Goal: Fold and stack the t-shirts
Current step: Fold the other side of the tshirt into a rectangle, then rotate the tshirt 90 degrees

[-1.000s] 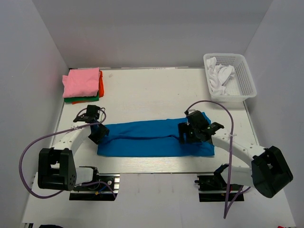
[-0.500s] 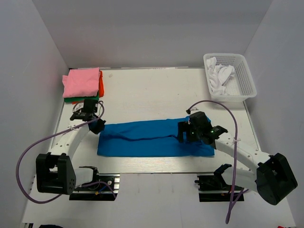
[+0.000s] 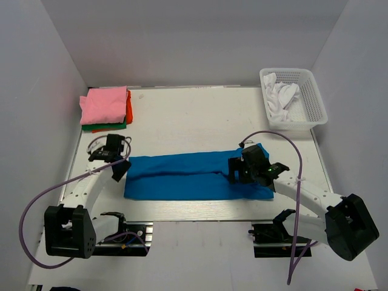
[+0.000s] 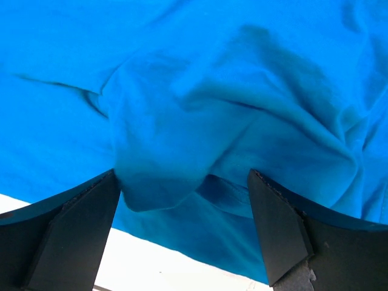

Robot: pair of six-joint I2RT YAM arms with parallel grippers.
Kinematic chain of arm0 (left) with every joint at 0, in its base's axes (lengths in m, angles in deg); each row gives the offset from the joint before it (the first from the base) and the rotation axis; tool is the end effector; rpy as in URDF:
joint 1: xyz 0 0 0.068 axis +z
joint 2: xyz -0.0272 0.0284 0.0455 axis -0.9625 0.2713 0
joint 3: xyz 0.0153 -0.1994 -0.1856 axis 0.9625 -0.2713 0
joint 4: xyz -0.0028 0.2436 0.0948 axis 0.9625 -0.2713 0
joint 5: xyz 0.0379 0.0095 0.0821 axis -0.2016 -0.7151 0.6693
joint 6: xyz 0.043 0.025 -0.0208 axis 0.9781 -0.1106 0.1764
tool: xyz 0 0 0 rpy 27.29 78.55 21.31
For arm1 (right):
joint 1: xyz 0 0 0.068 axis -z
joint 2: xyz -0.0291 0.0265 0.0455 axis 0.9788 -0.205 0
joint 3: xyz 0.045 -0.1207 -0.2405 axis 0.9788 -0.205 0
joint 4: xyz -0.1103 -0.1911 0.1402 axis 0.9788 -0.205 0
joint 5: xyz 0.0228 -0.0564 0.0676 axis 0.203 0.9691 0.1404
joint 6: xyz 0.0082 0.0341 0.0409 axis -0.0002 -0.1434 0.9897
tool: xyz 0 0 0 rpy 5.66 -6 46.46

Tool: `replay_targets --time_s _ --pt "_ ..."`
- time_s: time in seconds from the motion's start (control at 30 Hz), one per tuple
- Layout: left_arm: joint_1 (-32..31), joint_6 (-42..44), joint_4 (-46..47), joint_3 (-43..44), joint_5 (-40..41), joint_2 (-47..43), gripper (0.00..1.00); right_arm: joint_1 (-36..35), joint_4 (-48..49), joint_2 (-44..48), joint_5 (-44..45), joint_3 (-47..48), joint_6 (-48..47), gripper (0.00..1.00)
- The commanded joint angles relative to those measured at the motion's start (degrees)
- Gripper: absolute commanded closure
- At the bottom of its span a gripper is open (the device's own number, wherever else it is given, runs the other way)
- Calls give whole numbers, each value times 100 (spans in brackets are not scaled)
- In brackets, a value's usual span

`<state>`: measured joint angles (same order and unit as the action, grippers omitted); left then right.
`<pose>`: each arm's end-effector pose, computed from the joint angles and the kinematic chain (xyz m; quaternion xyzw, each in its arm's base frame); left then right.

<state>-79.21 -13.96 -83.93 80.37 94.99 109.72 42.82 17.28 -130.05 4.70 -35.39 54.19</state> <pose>0.2041 -0.0063 0.2231 -0.4453 0.8555 0.0303 0.2625 0.1771 0.1208 0.1848 -0.0849 0.9349 0.1195 0.3234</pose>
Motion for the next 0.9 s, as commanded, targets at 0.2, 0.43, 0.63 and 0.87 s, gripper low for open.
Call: replay_targets --time_s 0.2,0.43,0.63,0.87 --pt "117 -896 -1329 384 712 25 0 2 -159 254 22 307 -68 10" --pt "-15 340 110 721 -121 6 0 81 -133 299 409 579 608 10" --pt "-147 598 682 607 -958 1350 0 265 70 -473 847 1009 1136 10" --pt "-349 571 867 -95 -958 1958 0 433 -467 -1748 602 1108 1040 10"
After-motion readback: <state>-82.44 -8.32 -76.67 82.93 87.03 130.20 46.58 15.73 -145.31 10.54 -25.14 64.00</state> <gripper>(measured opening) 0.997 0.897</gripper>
